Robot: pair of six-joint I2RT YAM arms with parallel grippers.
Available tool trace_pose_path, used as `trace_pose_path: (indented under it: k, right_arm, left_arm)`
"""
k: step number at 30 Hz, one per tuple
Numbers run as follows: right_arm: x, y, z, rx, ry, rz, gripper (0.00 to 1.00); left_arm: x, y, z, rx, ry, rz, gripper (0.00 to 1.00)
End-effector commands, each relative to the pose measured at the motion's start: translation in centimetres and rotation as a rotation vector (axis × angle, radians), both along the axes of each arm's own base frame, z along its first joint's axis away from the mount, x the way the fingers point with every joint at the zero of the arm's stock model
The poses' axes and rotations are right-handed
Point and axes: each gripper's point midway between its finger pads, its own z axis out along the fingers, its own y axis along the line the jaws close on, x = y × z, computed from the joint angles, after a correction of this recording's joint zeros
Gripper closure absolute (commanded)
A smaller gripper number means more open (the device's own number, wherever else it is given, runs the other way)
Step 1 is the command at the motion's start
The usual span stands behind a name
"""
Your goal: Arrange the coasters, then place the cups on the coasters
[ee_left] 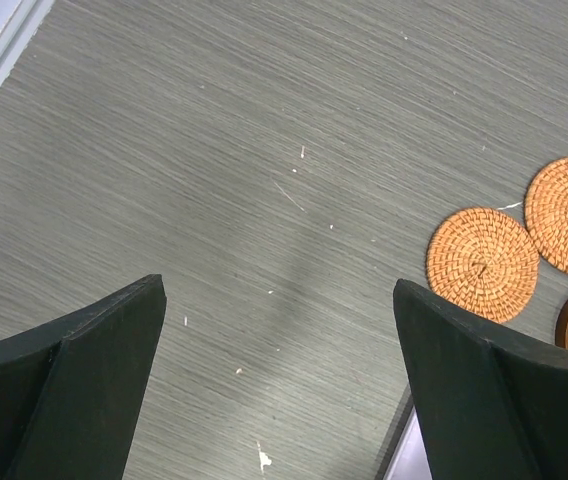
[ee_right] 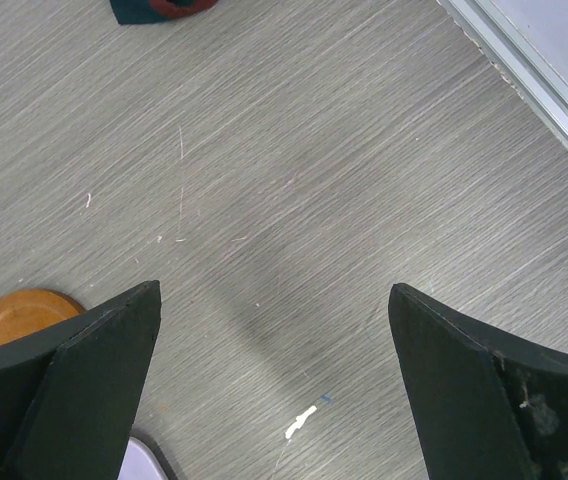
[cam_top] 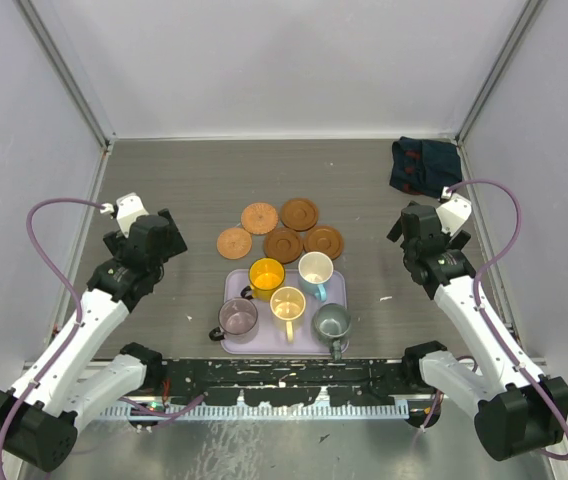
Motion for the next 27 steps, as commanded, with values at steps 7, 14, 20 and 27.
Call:
trace_pose_path:
  k: [7, 14, 20, 27]
  right_arm:
    - [1.5, 1.0, 0.7, 0.037, -0.038, 0.019, 0.0]
    - [2.5, 1.8, 0.2, 0.055, -0.003, 0.046, 0.0]
    - [3.1, 2.6, -0.5, 0.08, 0.007, 0.076, 0.0]
    - [4.8, 4.3, -1.0, 0.099, 0.017, 0.158, 0.01]
  left_arm:
    - [1.2, -0.7, 0.3, -0.01, -0.069, -0.037, 0.02]
    - [2.4, -1.7, -1.0, 0.001, -0.006, -0.064, 0.02]
    - [3.8, -3.2, -2.0, -0.011, 0.023, -0.121, 0.02]
    - [5.9, -6.6, -3.2, -0.077, 0.016, -0.267, 0.02]
